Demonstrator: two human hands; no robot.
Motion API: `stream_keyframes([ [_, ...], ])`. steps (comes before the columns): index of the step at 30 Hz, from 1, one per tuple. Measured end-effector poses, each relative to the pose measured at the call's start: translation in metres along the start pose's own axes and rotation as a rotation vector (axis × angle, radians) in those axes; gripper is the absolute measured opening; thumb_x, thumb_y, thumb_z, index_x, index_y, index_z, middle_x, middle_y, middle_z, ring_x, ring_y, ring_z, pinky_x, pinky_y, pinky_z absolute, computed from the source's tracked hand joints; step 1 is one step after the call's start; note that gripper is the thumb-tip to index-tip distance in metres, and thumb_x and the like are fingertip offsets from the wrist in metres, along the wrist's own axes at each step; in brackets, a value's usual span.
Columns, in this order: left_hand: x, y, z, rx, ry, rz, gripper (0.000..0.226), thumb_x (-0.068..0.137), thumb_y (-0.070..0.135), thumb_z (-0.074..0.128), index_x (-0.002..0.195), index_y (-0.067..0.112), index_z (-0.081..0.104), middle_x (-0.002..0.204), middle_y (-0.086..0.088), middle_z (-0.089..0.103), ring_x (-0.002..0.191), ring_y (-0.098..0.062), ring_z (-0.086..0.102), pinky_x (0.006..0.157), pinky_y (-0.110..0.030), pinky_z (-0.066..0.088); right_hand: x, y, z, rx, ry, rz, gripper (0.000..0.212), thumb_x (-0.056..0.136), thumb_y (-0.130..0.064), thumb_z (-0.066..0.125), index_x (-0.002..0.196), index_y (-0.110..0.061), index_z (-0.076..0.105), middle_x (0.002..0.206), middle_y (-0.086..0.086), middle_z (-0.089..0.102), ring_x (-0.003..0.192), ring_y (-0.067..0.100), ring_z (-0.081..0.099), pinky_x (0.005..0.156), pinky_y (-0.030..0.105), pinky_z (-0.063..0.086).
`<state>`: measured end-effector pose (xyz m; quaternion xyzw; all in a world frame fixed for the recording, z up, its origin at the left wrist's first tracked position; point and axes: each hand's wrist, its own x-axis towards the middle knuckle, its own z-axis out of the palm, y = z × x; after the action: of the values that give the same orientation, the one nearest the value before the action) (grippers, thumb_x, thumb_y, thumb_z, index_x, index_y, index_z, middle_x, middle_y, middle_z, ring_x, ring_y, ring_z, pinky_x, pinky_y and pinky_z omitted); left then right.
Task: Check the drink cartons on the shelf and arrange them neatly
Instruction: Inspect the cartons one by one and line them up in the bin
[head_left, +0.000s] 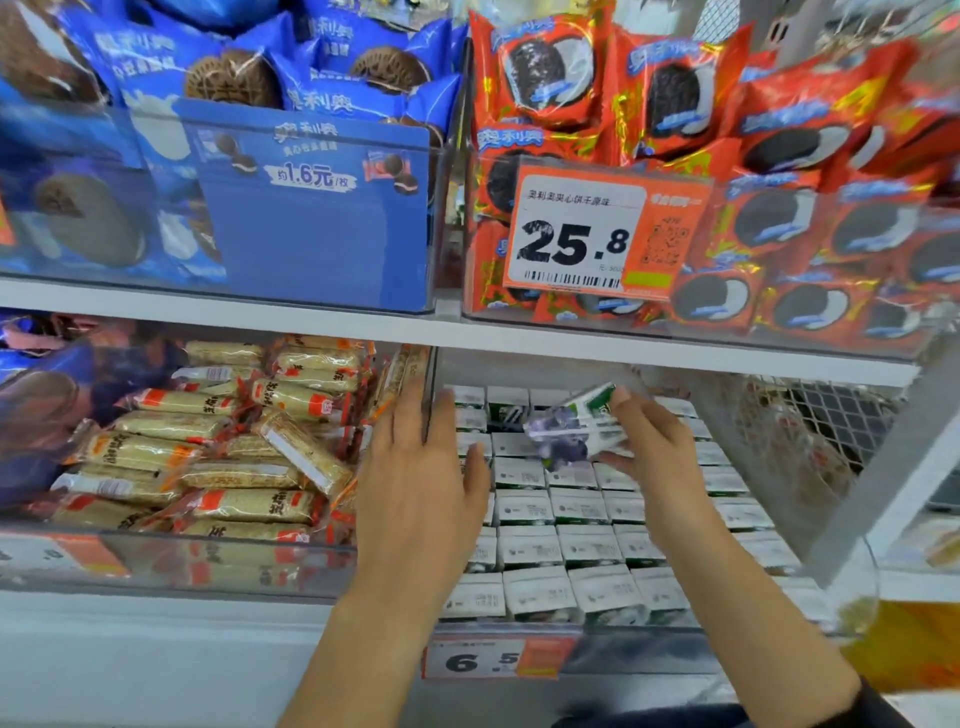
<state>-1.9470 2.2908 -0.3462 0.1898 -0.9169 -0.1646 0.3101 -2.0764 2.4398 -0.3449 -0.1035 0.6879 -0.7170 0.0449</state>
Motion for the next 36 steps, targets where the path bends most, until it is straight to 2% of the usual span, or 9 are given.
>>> stream_keyframes([
  [3, -0.009, 0.009, -0.004, -0.285, 0.197, 0.059, 0.032, 0.091, 0.024, 0.056, 0.121, 0.016, 0.064, 0.127, 0.005, 0.057, 0.116, -0.010, 0.049, 0.097, -0.025, 0.040, -0.019, 0.001, -0.016, 0.128, -0.036, 0.156, 0.016, 0.092, -0.025, 0.058, 0.085, -0.015, 0.067, 0.073, -0.001, 0.072, 0.066, 0.010, 0.069, 0.053, 0.020, 0.054],
  [7, -0.020, 0.025, 0.004, -0.527, 0.163, 0.077, 0.026, 0.089, 0.025, 0.055, 0.108, 0.018, 0.070, 0.105, 0.013, 0.062, 0.094, -0.004, 0.057, 0.087, -0.022, 0.047, -0.033, 0.001, -0.027, 0.206, -0.106, 0.193, 0.022, 0.084, -0.030, 0.061, 0.088, -0.011, 0.069, 0.078, 0.005, 0.070, 0.071, 0.016, 0.067, 0.062, 0.028, 0.054],
  [12, -0.023, 0.041, 0.015, -0.605, -0.142, 0.083, 0.044, 0.081, 0.055, 0.052, 0.121, 0.039, 0.057, 0.129, 0.027, 0.047, 0.118, 0.012, 0.044, 0.089, 0.001, 0.031, -0.044, -0.003, -0.024, 0.229, -0.167, 0.188, 0.027, 0.072, -0.035, 0.065, 0.081, -0.011, 0.073, 0.080, 0.012, 0.069, 0.073, 0.022, 0.066, 0.062, 0.030, 0.054],
  [16, -0.028, 0.051, 0.028, -0.506, -0.256, 0.132, 0.060, 0.069, 0.064, 0.061, 0.123, 0.059, 0.035, 0.128, 0.036, 0.037, 0.113, 0.017, 0.044, 0.082, -0.002, 0.041, -0.046, -0.003, -0.022, 0.216, -0.153, 0.159, 0.017, 0.087, -0.024, 0.062, 0.079, -0.015, 0.074, 0.076, 0.005, 0.070, 0.070, 0.016, 0.065, 0.057, 0.024, 0.053],
  [20, -0.028, 0.052, 0.033, -0.418, -0.167, 0.153, 0.065, 0.066, 0.055, 0.063, 0.124, 0.055, 0.033, 0.120, 0.032, 0.043, 0.100, 0.013, 0.052, 0.073, -0.008, 0.048, -0.043, -0.005, -0.025, 0.229, -0.164, 0.172, 0.017, 0.086, -0.022, 0.062, 0.074, -0.016, 0.073, 0.072, 0.003, 0.069, 0.067, 0.014, 0.064, 0.057, 0.024, 0.052],
  [23, -0.026, 0.050, 0.034, -0.483, -0.173, 0.143, 0.065, 0.065, 0.041, 0.069, 0.121, 0.053, 0.039, 0.117, 0.028, 0.046, 0.099, 0.010, 0.055, 0.076, -0.011, 0.049, -0.044, -0.005, -0.027, 0.212, -0.191, 0.183, 0.016, 0.087, -0.022, 0.061, 0.081, -0.011, 0.071, 0.074, 0.003, 0.071, 0.067, 0.013, 0.066, 0.055, 0.023, 0.053],
  [29, -0.026, 0.048, 0.031, -0.511, -0.181, 0.131, 0.060, 0.064, 0.037, 0.070, 0.120, 0.046, 0.049, 0.112, 0.025, 0.050, 0.097, 0.009, 0.057, 0.073, -0.006, 0.047, -0.047, -0.005, -0.026, 0.167, -0.204, 0.153, 0.020, 0.086, -0.030, 0.062, 0.083, -0.012, 0.071, 0.072, 0.000, 0.072, 0.065, 0.009, 0.066, 0.054, 0.020, 0.052],
  [33, -0.027, 0.049, 0.027, -0.614, -0.171, 0.028, 0.060, 0.067, 0.026, 0.082, 0.117, 0.043, 0.055, 0.109, 0.022, 0.056, 0.098, 0.005, 0.059, 0.076, -0.007, 0.047, -0.047, -0.009, -0.026, 0.199, -0.245, 0.162, 0.034, 0.069, -0.050, 0.064, 0.078, -0.019, 0.076, 0.083, 0.006, 0.074, 0.076, 0.015, 0.069, 0.061, 0.022, 0.055],
  [36, -0.026, 0.049, 0.022, -0.769, -0.178, -0.080, 0.055, 0.066, 0.018, 0.084, 0.113, 0.037, 0.060, 0.105, 0.016, 0.066, 0.095, 0.003, 0.064, 0.073, -0.009, 0.049, -0.047, -0.010, -0.027, 0.222, -0.312, 0.152, 0.027, 0.077, -0.045, 0.069, 0.092, -0.024, 0.077, 0.097, 0.006, 0.074, 0.088, 0.017, 0.069, 0.068, 0.021, 0.054],
])
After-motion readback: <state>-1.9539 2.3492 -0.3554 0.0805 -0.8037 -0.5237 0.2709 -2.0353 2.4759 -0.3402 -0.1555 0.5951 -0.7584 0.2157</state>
